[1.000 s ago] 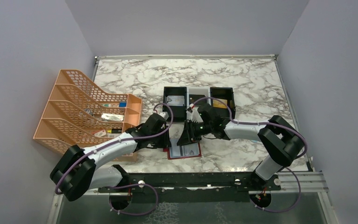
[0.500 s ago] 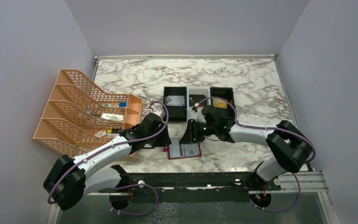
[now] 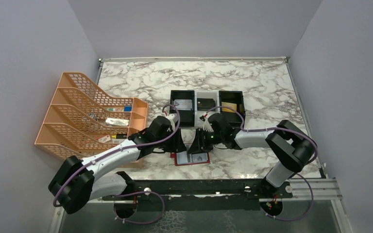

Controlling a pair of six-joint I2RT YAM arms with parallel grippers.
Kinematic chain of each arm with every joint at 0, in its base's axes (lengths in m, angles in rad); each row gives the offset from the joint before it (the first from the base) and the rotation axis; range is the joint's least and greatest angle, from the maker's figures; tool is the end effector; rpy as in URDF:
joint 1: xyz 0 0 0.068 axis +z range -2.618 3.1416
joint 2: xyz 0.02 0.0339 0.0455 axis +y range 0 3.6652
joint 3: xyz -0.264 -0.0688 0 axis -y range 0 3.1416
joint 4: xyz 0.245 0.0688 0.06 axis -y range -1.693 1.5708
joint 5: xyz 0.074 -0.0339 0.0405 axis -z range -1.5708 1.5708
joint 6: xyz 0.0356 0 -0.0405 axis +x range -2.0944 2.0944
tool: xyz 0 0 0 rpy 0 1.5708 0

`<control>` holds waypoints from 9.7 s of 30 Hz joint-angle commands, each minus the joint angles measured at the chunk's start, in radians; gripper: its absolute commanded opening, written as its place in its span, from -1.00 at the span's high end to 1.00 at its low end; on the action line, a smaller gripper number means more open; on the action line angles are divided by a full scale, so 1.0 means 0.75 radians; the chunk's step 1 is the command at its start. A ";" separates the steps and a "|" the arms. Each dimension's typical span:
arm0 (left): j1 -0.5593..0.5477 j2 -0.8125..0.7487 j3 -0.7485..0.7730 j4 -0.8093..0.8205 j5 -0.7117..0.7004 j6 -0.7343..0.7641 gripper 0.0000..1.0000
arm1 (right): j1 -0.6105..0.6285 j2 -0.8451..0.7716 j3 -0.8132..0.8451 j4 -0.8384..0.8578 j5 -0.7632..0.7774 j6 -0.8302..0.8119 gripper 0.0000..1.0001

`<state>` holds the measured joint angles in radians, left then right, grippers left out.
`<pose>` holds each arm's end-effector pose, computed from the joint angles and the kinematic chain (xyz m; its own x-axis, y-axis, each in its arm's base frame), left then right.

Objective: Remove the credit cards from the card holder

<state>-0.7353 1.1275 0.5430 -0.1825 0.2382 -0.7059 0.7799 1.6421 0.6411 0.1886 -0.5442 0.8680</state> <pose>0.1593 -0.1554 0.1915 -0.8963 -0.0393 -0.4417 0.2581 0.7637 -0.5917 0.1956 0.2194 0.1271 -0.9858 -0.0569 -0.1578 -0.1587 0.6208 0.7677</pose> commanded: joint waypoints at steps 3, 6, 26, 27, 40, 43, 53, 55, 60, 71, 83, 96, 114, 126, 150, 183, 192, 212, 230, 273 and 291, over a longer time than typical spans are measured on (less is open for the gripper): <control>-0.011 0.099 -0.024 0.024 -0.003 -0.016 0.16 | 0.011 0.066 0.010 0.033 0.016 0.002 0.34; -0.024 0.156 -0.041 0.023 -0.029 -0.013 0.25 | 0.011 0.094 -0.002 0.030 0.034 0.007 0.37; -0.077 0.252 -0.001 -0.129 -0.231 0.002 0.56 | -0.006 0.020 -0.066 0.098 0.029 0.101 0.42; -0.077 0.248 0.000 -0.134 -0.236 0.004 0.56 | -0.012 0.010 -0.071 0.096 0.029 0.105 0.41; -0.077 0.242 0.011 -0.152 -0.249 0.013 0.56 | -0.030 0.032 -0.104 0.244 -0.093 0.153 0.77; -0.077 0.237 0.009 -0.161 -0.262 0.014 0.56 | -0.037 0.037 -0.113 0.267 -0.119 0.160 0.91; -0.077 0.233 0.015 -0.180 -0.284 0.015 0.57 | -0.109 0.004 -0.177 0.301 -0.207 0.140 0.93; -0.076 0.234 0.024 -0.182 -0.287 0.015 0.57 | -0.110 0.005 -0.162 0.271 -0.214 0.118 0.92; -0.077 0.215 0.057 -0.176 -0.282 0.018 0.57 | -0.111 0.042 -0.145 0.294 -0.236 0.131 0.79; -0.079 0.123 0.074 -0.166 -0.241 0.003 0.52 | -0.110 0.097 -0.128 0.363 -0.246 0.171 0.75; -0.083 0.083 0.060 0.000 -0.088 0.011 0.39 | -0.068 0.091 -0.050 0.242 -0.149 0.105 0.54; -0.089 0.202 -0.017 -0.068 -0.180 0.020 0.52 | -0.034 0.101 -0.045 0.092 0.055 0.109 0.51; -0.110 0.236 -0.006 -0.155 -0.288 0.019 0.59 | -0.042 0.112 -0.096 0.292 -0.073 0.185 0.98; -0.110 0.237 -0.011 -0.165 -0.303 0.015 0.60 | -0.084 -0.005 -0.174 0.183 -0.080 0.129 0.98; -0.133 0.115 0.012 0.053 -0.116 -0.061 0.37 | -0.085 0.090 -0.139 0.270 -0.123 0.152 0.96; -0.208 0.223 -0.006 -0.106 -0.325 -0.055 0.67 | -0.012 0.077 -0.160 0.316 -0.044 0.200 0.82; -0.208 0.207 0.008 -0.119 -0.363 -0.056 0.61 | -0.014 -0.067 -0.172 0.187 0.024 0.162 0.98; -0.032 -0.140 -0.016 0.097 -0.166 -0.068 -0.69 | -0.024 -0.386 -0.153 0.055 0.207 -0.029 0.98; 0.215 -0.169 -0.222 0.692 0.389 -0.243 -0.23 | -0.043 -0.473 -0.122 0.210 -0.032 -0.116 0.97; 0.316 -0.217 -0.241 1.071 0.885 -0.263 1.00 | -0.211 -0.278 -0.092 0.911 -0.699 0.071 0.56; 0.316 -0.267 -0.270 1.061 0.782 -0.311 -0.75 | -0.212 -0.338 -0.053 0.677 -0.506 -0.112 0.98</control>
<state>-0.5030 0.9524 0.3363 0.6033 0.8642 -0.9180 0.6262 1.4540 0.5575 0.8597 -1.0420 0.9295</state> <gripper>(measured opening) 0.569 0.018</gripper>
